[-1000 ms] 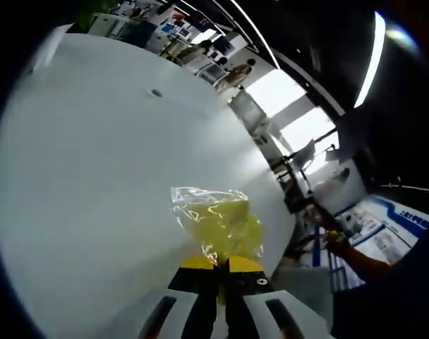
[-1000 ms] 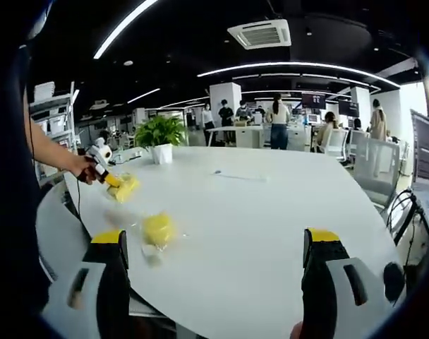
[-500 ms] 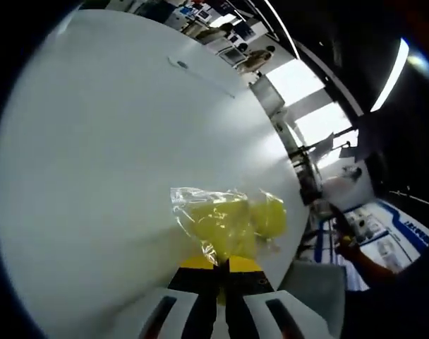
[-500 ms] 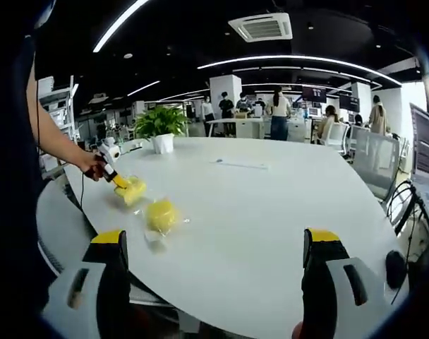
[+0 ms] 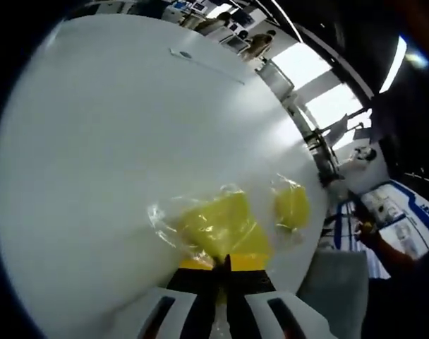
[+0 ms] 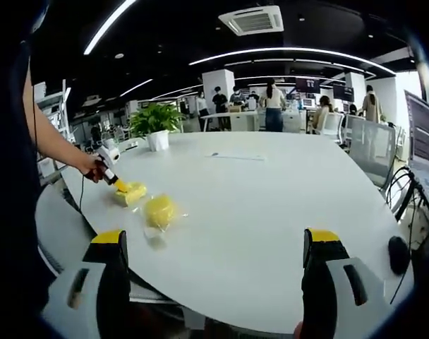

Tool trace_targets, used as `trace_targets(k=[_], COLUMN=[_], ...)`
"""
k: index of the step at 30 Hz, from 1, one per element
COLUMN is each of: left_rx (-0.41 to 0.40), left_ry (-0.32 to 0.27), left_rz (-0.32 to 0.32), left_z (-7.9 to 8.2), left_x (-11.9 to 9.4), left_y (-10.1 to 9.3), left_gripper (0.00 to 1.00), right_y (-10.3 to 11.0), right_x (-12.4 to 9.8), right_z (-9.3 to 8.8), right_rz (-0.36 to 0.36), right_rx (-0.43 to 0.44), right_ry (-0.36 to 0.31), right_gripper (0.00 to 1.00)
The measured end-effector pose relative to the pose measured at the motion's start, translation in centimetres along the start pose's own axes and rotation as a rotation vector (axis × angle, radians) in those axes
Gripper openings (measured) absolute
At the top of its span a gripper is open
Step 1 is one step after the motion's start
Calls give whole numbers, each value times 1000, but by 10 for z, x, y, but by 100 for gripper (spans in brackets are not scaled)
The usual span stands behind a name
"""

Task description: Compare the silicone blocks by pressing each to a similar depth, holding the contact briefly, and releasing to observe deformation and rebound differences across the visible hardness samples.

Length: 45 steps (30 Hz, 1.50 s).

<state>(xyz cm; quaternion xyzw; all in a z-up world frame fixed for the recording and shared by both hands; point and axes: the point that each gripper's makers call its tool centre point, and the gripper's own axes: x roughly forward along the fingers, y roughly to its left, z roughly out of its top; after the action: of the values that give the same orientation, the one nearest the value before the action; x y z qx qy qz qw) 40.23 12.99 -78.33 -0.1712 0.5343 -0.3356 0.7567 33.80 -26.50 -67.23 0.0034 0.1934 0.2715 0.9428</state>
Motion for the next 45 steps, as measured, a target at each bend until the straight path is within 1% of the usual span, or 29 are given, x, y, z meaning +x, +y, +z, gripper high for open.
trace_targets(k=[3, 5, 6, 8, 11, 12, 15, 16, 17, 18, 19, 20, 22, 23, 25, 27, 31, 32, 33, 34, 39, 42, 44, 45], left_rx=[7, 46, 88, 98, 122, 119, 114, 140, 186, 206, 244, 247, 228, 220, 216, 217, 209, 209, 208, 213, 252, 284, 299, 304], left_ry=[-3, -17, -36, -54, -94, -101, -128, -151, -173, -177, -207, -234, -284, -312, -347, -368, -445, -467, -487, -499, -510, -528, -549, -555], left_rz=[13, 36, 57, 67, 106, 114, 119, 114, 127, 143, 147, 138, 128, 129, 148, 173, 216, 223, 230, 239, 295, 328, 342, 345], left_z=[0, 2, 4, 4, 6, 5, 2, 3, 4, 2, 2, 3, 3, 3, 3, -1, -2, -2, -1, -3, -21, -29, -32, -33], left_x=[0, -1, -2, -4, -8, -10, -16, -18, -22, -25, -29, -32, -42, -48, -58, -68, -91, -97, -104, -112, -133, -142, -146, -148], left_y=[1, 2, 4, 5, 14, 17, 18, 16, 17, 19, 18, 16, 15, 15, 18, 22, 26, 25, 30, 34, 38, 39, 36, 31], left_gripper=[3, 5, 7, 13, 24, 28, 33, 35, 37, 41, 45, 49, 59, 63, 67, 70, 81, 82, 83, 84, 86, 94, 100, 100], right_y=[0, 1, 1, 3, 4, 4, 4, 5, 5, 5, 4, 4, 4, 3, 4, 4, 6, 6, 6, 7, 7, 7, 8, 9], right_x=[0, 0, 0, 1, 1, 1, 2, 2, 2, 2, 2, 2, 3, 4, 5, 6, 9, 10, 11, 11, 17, 21, 23, 24], right_z=[2, 2, 2, 2, 2, 2, 3, 3, 3, 3, 3, 3, 3, 4, 5, 6, 7, 7, 7, 7, 6, 3, 1, 0], right_rz=[-8, -9, -9, -7, -7, -8, -8, -7, -7, -7, -7, -7, -6, -7, -5, -2, 7, 8, 9, 11, 22, 33, 40, 45], right_rx=[9, 10, 11, 13, 14, 16, 16, 14, 16, 16, 14, 14, 18, 17, 15, 15, 12, 13, 12, 11, 7, 6, 1, -2], right_ry=[-9, -10, -10, -10, -11, -11, -11, -12, -12, -11, -12, -12, -12, -14, -18, -21, -18, -18, -17, -17, -14, -4, 1, 7], right_gripper=[97, 97, 97, 97, 97, 97, 97, 97, 97, 97, 97, 97, 97, 97, 97, 97, 97, 97, 97, 97, 97, 97, 97, 97])
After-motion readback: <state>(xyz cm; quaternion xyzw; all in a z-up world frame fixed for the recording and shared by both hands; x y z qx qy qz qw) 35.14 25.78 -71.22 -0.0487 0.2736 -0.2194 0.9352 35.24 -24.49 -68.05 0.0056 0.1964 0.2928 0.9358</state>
